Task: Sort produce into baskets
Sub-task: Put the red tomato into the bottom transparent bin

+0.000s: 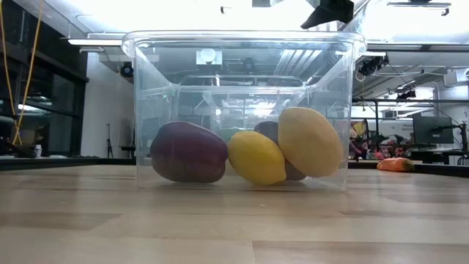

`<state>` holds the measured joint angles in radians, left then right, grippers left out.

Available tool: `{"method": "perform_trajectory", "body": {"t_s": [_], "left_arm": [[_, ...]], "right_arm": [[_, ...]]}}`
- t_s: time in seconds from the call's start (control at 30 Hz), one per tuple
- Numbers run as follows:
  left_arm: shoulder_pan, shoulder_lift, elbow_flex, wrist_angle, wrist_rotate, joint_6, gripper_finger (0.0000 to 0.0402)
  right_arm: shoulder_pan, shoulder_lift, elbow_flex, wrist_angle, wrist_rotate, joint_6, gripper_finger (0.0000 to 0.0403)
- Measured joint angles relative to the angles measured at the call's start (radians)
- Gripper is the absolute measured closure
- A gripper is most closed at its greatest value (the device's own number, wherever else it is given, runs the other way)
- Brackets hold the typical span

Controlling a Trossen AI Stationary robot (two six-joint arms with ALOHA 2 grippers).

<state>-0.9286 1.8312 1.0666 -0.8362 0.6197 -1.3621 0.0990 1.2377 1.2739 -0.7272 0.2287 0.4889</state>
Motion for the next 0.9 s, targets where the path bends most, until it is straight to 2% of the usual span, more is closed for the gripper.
{"method": "perform_trajectory", "body": {"t_s": [0.13,0.33,0.53,0.63,0.77,0.9], "left_arm": [[0.061,-0.098,-0.003,-0.032,-0.202,0.063,0.0159],[0.221,-0.358,-0.002,-0.015,-0.405,0.218,0.0157],[0.438,-0.65,0.0,0.147,-0.615,0.315,0.0145],[0.548,-0.747,0.001,0.26,-0.733,0.412,0.0146],[0.688,-0.786,0.002,0.377,-0.801,0.588,0.0146],[0.798,-0.737,0.002,0.451,-0.784,0.721,0.0146]], "right_arm": [[0.0,0.0,0.0,-0.017,0.0,0.0,0.0037],[0.0,0.0,0.0,-0.044,0.0,0.007,0.0037],[0.0,0.0,0.0,-0.063,0.0,0.005,0.0037],[0.0,0.0,0.0,-0.063,0.0,0.006,0.0037],[0.0,0.0,0.0,-0.063,0.0,0.007,0.0037],[0.0,0.0,0.0,-0.063,0.0,0.008,0.0037]]}}
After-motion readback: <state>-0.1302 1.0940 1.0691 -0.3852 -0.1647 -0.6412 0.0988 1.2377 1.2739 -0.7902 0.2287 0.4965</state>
